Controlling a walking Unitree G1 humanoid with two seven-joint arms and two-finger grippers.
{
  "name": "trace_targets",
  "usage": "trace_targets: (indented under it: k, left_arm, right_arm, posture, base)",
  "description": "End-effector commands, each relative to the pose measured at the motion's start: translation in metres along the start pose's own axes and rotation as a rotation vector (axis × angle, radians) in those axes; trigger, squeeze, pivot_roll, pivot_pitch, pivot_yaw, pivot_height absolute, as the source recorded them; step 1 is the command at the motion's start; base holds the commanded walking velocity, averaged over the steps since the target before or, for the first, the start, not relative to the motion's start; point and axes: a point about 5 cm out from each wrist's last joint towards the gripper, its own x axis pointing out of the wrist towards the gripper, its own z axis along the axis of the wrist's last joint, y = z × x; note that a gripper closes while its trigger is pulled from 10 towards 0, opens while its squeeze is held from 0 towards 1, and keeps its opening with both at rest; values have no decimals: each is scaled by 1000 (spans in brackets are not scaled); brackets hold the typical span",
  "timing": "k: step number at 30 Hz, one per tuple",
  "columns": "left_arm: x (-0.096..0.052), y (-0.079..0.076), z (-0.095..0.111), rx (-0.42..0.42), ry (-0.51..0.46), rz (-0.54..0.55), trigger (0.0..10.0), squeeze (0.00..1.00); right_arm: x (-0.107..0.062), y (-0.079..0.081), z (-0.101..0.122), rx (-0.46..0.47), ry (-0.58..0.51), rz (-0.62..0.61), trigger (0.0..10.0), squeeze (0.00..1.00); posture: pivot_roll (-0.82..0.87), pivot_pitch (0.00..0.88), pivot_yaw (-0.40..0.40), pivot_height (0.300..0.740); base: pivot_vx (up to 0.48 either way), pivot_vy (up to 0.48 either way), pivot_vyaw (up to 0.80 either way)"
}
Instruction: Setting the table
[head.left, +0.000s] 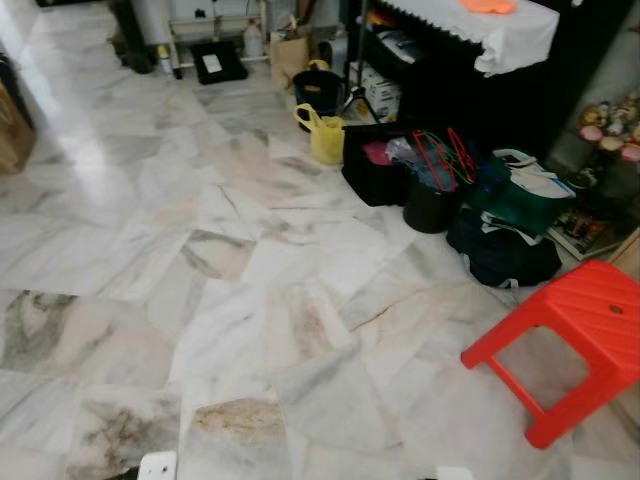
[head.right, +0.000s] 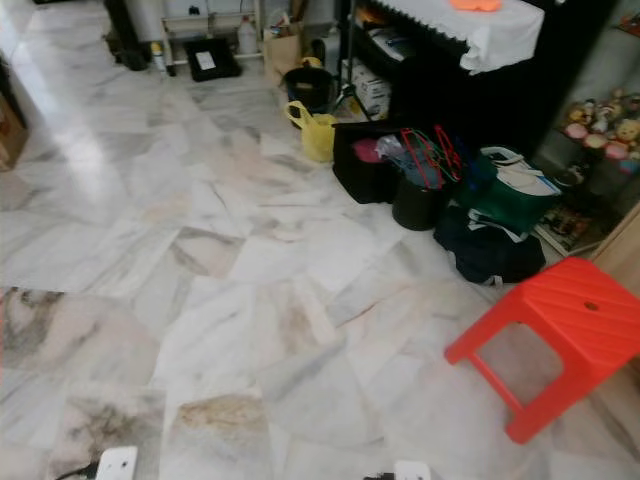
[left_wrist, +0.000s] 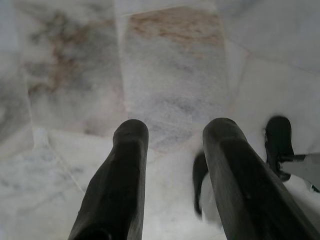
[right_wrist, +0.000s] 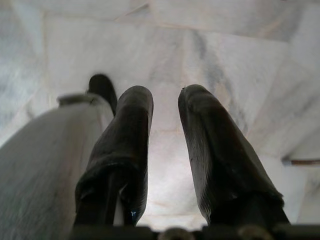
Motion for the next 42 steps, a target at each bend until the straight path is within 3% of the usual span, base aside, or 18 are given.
trace_targets:
  k: [1, 21, 27, 35, 42]
  left_arm:
    - [-5, -13, -26, 25, 78, -67, 10000, 0]
    - [-3, -21, -20, 24, 75, -88, 10000, 0]
    - [-4, -20, -22, 15, 78, -80, 10000, 0]
    - [-4, -16, -23, 20, 83, -77, 10000, 0]
    - [-4, -17, -22, 28, 82, -81, 10000, 0]
  right_arm:
    - [6, -20, 36, 90, -28, 85, 10000, 0]
    - [6, -20, 44, 39, -44, 74, 10000, 0]
    - [7, -20, 56, 29, -61, 72, 10000, 0]
    - [7, -1, 58, 28, -63, 91, 10000, 0]
    - [6, 5, 54, 21, -56, 100, 10000, 0]
  posture:
    - [172, 175, -43, 740]
    - [171, 146, -63, 740]
    - [174, 141, -63, 740]
    - [177, 123, -56, 740]
    - [173, 113, -51, 740]
  base:
    - [0, 0, -788]
    - [0, 0, -788]
    - [0, 0, -788]
    - [0, 0, -788]
    - [0, 0, -788]
